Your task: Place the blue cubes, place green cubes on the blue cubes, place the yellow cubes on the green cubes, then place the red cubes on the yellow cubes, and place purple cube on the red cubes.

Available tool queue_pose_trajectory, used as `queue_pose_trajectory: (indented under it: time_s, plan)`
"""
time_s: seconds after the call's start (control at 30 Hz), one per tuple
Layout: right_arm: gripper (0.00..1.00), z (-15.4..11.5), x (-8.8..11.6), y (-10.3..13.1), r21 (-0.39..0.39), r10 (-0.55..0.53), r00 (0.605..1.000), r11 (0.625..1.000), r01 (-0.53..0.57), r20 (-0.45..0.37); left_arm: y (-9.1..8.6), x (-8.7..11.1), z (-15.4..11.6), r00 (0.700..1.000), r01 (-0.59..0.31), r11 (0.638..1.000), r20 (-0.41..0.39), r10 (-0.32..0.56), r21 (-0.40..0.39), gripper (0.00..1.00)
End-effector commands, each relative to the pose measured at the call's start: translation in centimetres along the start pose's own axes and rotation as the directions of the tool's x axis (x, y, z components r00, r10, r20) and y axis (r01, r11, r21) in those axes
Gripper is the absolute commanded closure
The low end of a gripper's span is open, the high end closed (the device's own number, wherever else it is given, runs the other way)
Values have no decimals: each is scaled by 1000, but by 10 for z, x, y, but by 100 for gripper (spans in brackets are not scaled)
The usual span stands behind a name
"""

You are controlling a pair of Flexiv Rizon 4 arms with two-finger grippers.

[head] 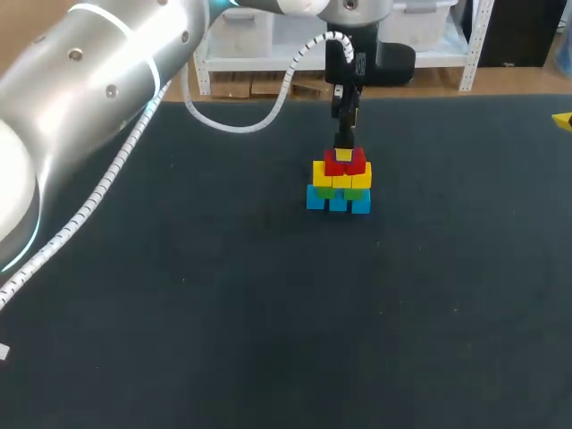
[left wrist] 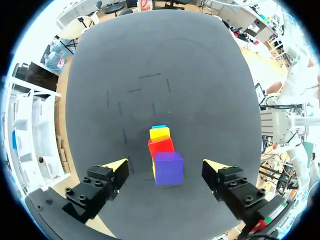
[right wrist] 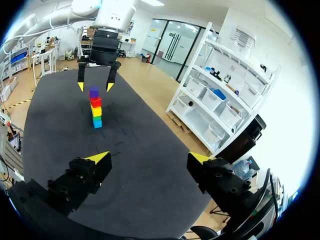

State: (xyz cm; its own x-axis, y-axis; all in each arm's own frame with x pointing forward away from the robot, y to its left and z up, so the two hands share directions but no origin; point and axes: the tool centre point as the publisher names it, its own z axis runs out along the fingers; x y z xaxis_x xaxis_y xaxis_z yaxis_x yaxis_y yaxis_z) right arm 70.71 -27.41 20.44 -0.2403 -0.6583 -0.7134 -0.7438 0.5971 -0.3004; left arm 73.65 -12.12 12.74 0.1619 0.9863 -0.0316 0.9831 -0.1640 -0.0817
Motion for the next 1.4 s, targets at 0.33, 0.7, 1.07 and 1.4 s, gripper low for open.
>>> queue_pose_trajectory:
  time_s: [0.33,0.7,1.07,1.4]
  plan:
    - [0,-1,0,1,3,0,1000,1000,0,0,-2,33,-30,999,48,995,27,-46,-88,0]
    - [0,-1,0,1,3,0,1000,1000,0,0,-2,91,-38,996,74,987,51,-67,-139,0]
    - [0,-1,0,1,3,0,1000,1000,0,0,-1,155,-32,982,162,974,124,-142,-162,0]
    - [0,-1,0,1,3,0,1000,1000,0,0,10,204,-18,966,242,955,139,-220,-173,0]
